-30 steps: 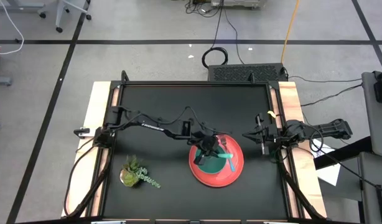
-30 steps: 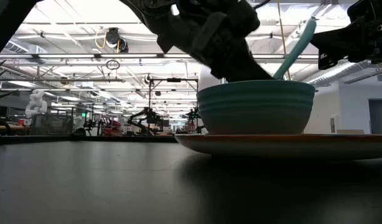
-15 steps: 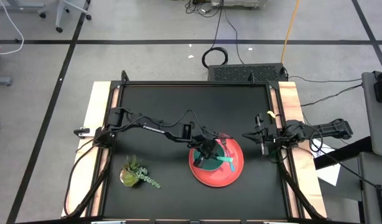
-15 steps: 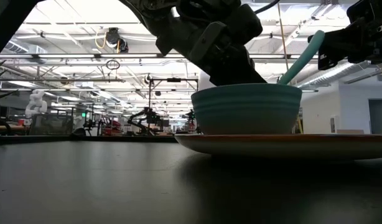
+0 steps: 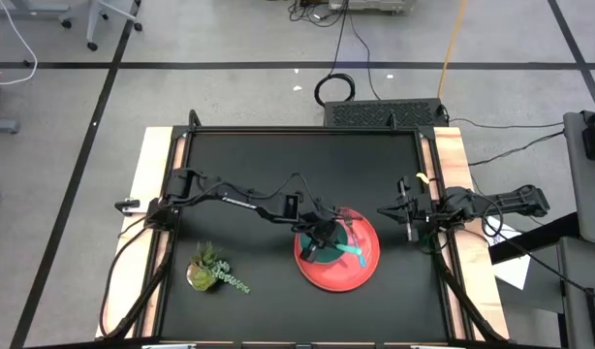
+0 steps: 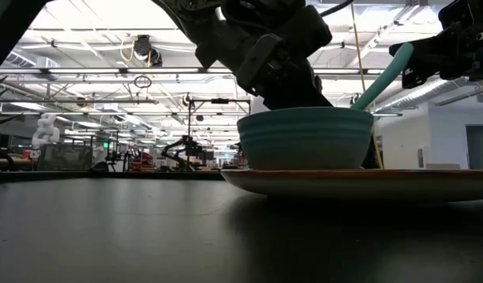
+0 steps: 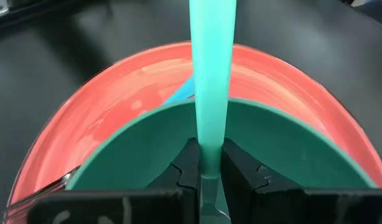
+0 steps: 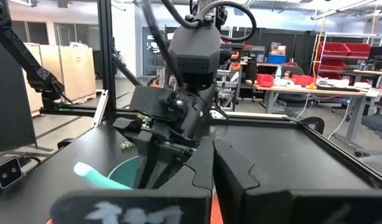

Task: Pick and place plate/cup/fork/spoon on tray
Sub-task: Put the spoon into the green bowl

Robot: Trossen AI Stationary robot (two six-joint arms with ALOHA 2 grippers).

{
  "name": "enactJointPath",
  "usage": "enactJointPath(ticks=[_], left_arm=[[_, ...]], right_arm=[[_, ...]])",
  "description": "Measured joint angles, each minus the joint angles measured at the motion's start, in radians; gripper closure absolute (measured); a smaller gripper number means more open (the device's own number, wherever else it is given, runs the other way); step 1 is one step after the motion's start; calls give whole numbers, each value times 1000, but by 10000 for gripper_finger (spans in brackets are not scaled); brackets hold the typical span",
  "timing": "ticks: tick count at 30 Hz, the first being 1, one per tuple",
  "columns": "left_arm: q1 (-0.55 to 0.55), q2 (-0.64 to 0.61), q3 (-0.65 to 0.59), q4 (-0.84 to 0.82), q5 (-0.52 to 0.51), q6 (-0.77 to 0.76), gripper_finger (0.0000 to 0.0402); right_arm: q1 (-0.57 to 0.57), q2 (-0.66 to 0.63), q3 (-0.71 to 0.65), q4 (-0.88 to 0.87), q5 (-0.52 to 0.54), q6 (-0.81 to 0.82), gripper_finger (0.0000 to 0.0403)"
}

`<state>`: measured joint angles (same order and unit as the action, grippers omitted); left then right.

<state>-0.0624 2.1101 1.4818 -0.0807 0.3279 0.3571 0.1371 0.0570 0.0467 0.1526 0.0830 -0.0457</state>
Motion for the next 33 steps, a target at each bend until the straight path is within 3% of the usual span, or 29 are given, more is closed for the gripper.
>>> enactJointPath(ticks=[23,33], left_arm=[[-24,29,2,9,-15,33,362],[-24,31,1,3,-15,38,344]], right_arm=[[0,0,0,5,1,0,403],[0,0,0,4,1,0,403]])
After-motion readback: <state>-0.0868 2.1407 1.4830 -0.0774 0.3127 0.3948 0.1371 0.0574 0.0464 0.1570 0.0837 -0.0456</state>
